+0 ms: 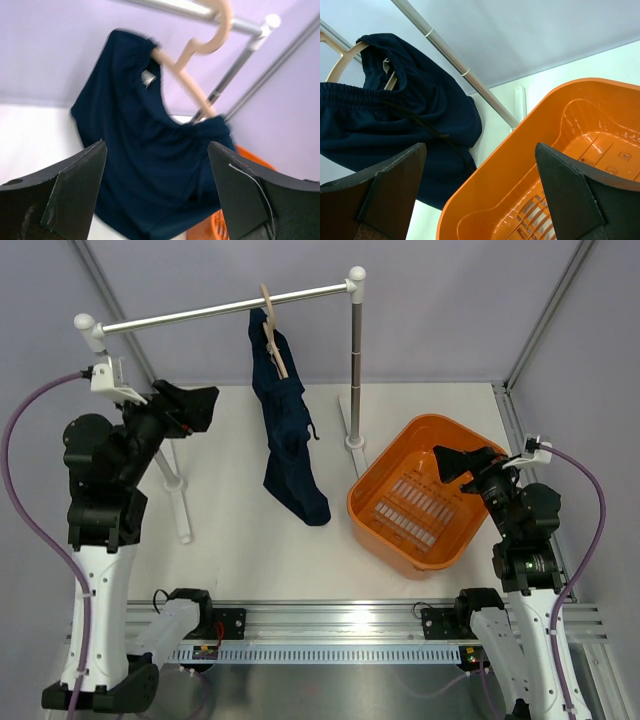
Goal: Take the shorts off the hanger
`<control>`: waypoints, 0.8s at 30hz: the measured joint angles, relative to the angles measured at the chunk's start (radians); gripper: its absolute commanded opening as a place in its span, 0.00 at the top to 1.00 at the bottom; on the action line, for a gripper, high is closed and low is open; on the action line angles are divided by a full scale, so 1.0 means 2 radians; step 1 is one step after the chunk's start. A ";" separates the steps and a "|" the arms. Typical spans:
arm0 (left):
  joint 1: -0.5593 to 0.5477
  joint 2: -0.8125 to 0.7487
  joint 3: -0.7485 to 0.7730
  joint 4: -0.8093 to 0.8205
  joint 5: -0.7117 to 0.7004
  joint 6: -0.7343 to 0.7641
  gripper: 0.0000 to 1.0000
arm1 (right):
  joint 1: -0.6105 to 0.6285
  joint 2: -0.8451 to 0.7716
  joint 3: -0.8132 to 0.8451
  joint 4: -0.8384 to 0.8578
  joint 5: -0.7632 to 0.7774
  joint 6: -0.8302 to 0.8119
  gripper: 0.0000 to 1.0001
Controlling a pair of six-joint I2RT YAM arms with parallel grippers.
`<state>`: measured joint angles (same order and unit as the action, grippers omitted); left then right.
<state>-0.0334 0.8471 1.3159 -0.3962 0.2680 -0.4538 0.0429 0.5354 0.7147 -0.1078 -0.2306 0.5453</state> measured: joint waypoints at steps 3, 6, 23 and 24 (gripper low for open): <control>-0.043 0.052 0.054 0.009 -0.020 0.001 0.14 | 0.000 -0.002 0.000 -0.005 0.000 -0.004 0.00; -0.100 0.115 0.121 0.005 -0.062 0.014 0.14 | 0.000 -0.002 0.001 -0.012 -0.004 -0.007 0.01; -0.229 0.363 0.307 -0.009 -0.244 0.086 0.20 | 0.000 -0.013 0.042 -0.066 -0.013 -0.034 0.00; -0.237 0.369 0.309 -0.011 -0.254 0.093 0.20 | 0.000 -0.013 0.042 -0.068 -0.013 -0.035 0.01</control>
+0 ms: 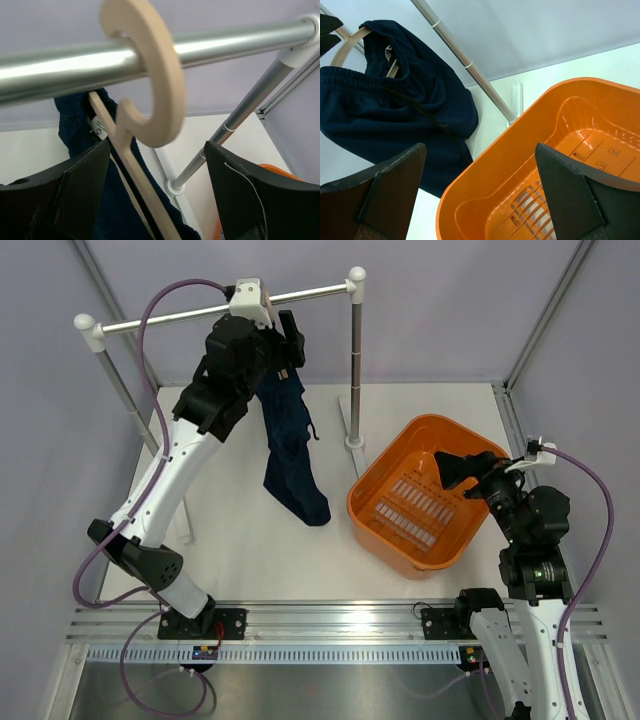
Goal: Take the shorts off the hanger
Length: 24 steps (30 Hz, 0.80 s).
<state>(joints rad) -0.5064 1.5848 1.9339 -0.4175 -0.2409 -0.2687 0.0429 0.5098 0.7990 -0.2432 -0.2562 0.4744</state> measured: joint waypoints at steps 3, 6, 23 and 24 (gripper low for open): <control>-0.019 0.014 0.010 -0.002 -0.030 0.017 0.21 | 0.000 0.000 0.000 -0.009 0.000 -0.003 0.01; -0.030 0.024 0.021 -0.002 -0.059 0.031 0.24 | 0.000 0.000 0.000 -0.013 0.000 -0.005 0.00; -0.031 0.076 0.054 -0.030 -0.149 0.060 0.52 | 0.000 0.000 0.000 -0.020 0.000 -0.010 0.01; -0.031 0.076 0.054 -0.032 -0.151 0.062 0.55 | 0.000 0.000 0.000 -0.020 0.000 -0.010 0.01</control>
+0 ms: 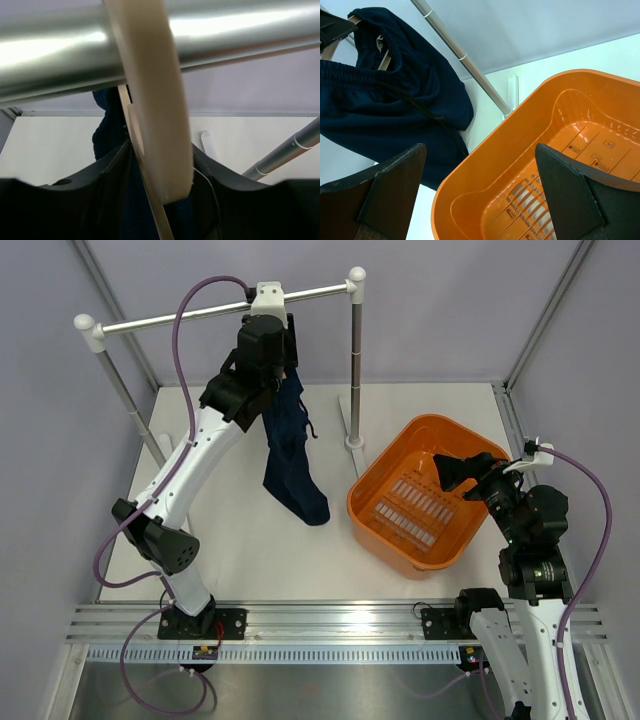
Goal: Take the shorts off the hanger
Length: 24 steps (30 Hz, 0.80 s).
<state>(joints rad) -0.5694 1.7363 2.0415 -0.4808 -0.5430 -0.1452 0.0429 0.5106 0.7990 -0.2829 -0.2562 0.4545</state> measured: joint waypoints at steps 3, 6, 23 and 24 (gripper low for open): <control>0.000 0.000 0.001 -0.002 -0.006 0.002 0.70 | 0.000 0.000 0.000 0.000 0.000 -0.002 0.01; 0.000 0.000 0.001 -0.003 -0.011 0.003 0.93 | 0.000 0.000 0.000 0.000 0.000 -0.002 0.00; 0.000 -0.027 0.090 -0.113 -0.004 0.035 1.00 | 0.000 0.002 0.002 -0.001 0.000 -0.002 0.01; 0.000 -0.033 0.094 -0.120 0.000 0.035 1.00 | 0.000 0.003 0.005 -0.001 0.000 -0.002 0.00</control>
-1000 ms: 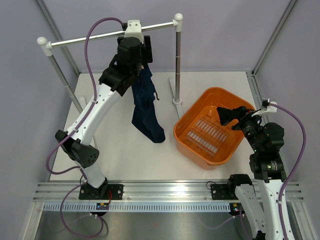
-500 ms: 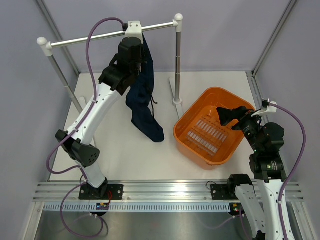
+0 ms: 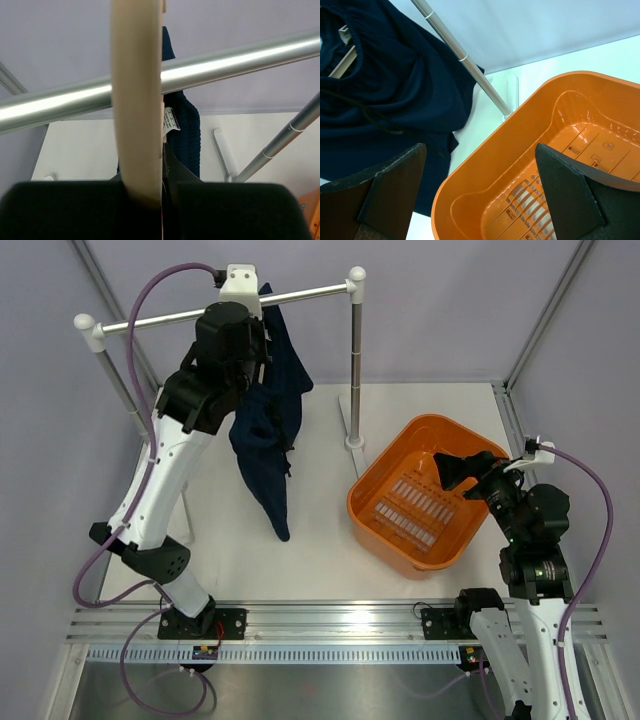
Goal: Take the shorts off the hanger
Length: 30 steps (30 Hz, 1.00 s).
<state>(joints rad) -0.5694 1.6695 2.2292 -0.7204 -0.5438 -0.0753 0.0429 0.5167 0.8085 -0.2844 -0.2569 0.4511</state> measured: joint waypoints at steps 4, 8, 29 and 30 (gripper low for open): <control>0.000 -0.025 0.007 -0.029 0.026 -0.002 1.00 | 0.000 0.002 0.008 -0.001 0.000 -0.001 0.00; -0.001 -0.049 0.006 -0.071 0.066 -0.015 1.00 | 0.000 0.009 0.016 -0.001 -0.022 -0.006 0.02; -0.209 -0.162 -0.198 -0.135 0.069 -0.059 1.00 | 0.303 0.207 0.190 -0.032 0.004 -0.043 0.24; -0.212 -0.163 -0.199 -0.136 0.067 -0.060 1.00 | 0.319 0.223 0.199 -0.034 0.016 -0.047 0.24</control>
<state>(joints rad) -0.9928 1.3434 1.8320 -0.9920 -0.4095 -0.1959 0.6815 0.9634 1.2072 -0.3531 -0.2241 0.3573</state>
